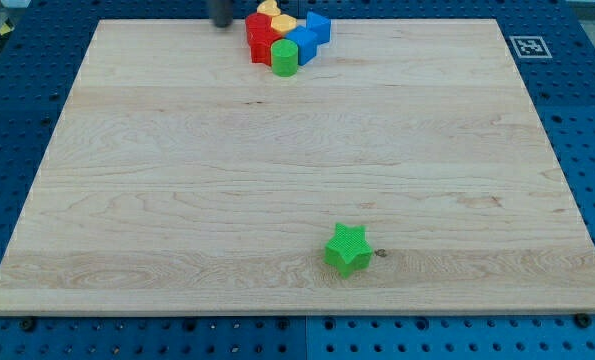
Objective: Separate blue triangle and yellow heart from group of blocks
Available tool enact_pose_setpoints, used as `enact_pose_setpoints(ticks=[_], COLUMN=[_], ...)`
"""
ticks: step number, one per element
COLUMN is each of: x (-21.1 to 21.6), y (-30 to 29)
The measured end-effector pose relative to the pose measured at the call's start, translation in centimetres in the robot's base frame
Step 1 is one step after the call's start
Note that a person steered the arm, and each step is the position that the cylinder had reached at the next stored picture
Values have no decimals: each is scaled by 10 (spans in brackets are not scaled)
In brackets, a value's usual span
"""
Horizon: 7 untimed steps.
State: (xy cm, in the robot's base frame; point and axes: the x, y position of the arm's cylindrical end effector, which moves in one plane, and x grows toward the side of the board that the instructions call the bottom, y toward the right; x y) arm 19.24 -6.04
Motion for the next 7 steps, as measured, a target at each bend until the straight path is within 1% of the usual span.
enact_pose_setpoints(ticks=[1,2,3,5,7], x=[40,90,104,101,64], y=[134,183,184,184,170])
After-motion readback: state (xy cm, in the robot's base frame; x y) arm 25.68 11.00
